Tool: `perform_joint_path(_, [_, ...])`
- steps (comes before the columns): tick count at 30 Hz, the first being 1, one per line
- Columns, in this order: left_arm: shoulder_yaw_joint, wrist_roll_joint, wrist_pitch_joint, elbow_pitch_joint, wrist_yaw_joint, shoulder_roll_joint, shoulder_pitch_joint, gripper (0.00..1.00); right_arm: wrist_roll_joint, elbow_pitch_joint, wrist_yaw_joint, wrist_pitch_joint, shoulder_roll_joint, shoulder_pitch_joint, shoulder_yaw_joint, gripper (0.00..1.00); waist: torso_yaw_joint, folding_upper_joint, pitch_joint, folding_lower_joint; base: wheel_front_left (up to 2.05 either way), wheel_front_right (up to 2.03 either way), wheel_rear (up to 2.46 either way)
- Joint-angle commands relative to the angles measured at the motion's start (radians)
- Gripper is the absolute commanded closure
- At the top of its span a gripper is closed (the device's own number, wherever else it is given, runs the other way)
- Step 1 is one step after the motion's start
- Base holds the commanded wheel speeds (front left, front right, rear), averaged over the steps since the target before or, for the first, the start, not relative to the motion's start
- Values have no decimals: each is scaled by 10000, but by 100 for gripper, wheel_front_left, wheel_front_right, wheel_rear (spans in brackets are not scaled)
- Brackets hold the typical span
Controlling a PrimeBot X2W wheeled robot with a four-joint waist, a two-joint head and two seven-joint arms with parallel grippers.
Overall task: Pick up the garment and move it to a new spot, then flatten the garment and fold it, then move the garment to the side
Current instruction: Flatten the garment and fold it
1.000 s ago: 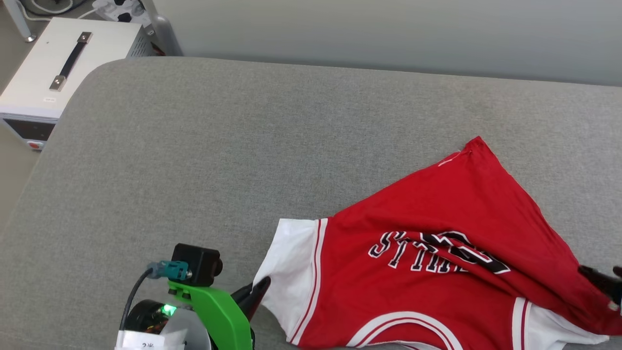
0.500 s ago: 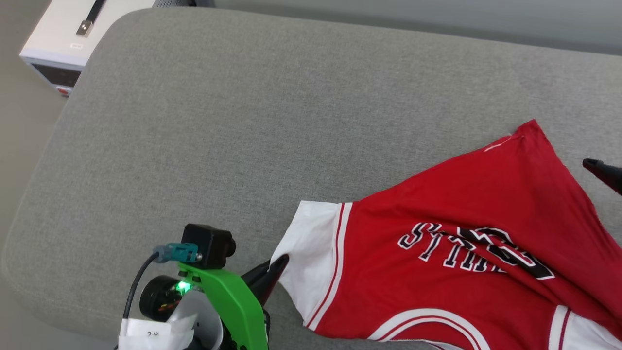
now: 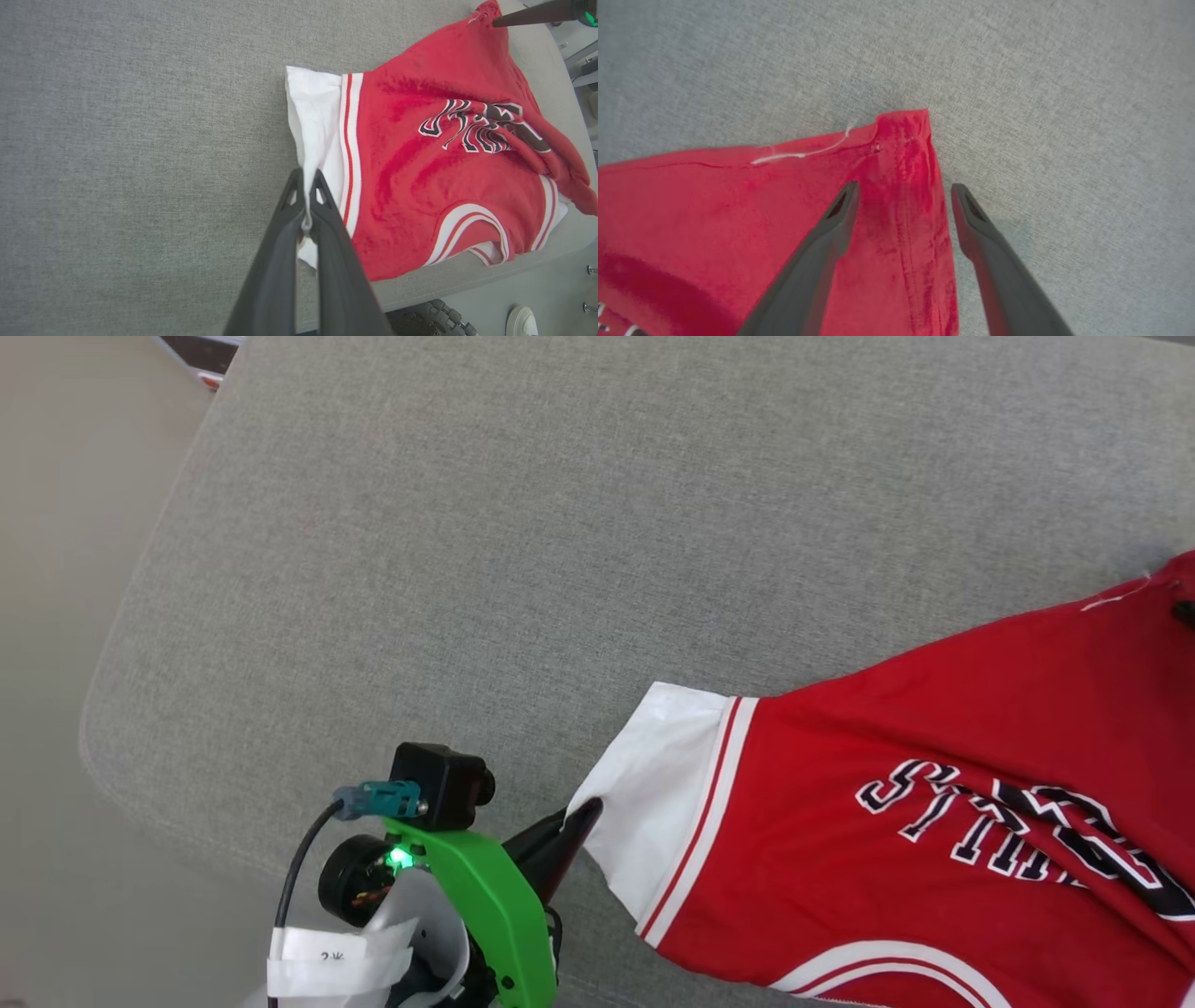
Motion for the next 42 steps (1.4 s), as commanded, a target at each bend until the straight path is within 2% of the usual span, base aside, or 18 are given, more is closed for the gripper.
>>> perform_joint_path(1, [-16, 9, -28, 117, -62, -81, -177, 100, -149, 171, -6, -57, -108, -183, 96, 0, 411, 0, 420, 0, 0, 0, 0])
perform_joint_path(13, [-63, 14, -163, 560, -208, -243, -333, 100, 106, 964, -6, -189, -429, 174, 995, 0, 623, 0, 634, 0, 0, 0, 0])
perform_joint_path(14, [-61, 10, -174, 578, -211, -252, -336, 100, 151, 995, -6, -180, -456, 229, 1055, 52, 628, 0, 638, 0, 0, 0, 0])
perform_joint_path(15, [-61, 7, -183, 590, -214, -258, -337, 100, 179, 1015, -6, -196, -480, 267, 1089, 69, 633, 0, 640, 0, 0, 0, 0])
perform_joint_path(16, [-62, 2, -190, 607, -219, -266, -341, 100, 221, 1038, -6, -227, -506, 308, 1128, 100, 638, 0, 640, 0, 0, 0, 0])
perform_joint_path(26, [123, -69, -269, 767, -91, -181, -311, 100, 606, 1365, -6, -1726, -23, -64, 639, 100, 308, 0, 170, 0, 0, 0, 0])
perform_joint_path(34, [204, -32, -267, 690, -2, -31, -305, 100, 861, 1473, -6, -3290, 50, -206, 590, 100, -172, 0, -496, 0, 0, 0, 0])
perform_joint_path(42, [694, 156, -382, 194, 508, 424, -293, 100, 1292, 1305, -6, -5101, 10, 73, 765, 100, -951, 0, -1628, 0, 0, 0, 0])
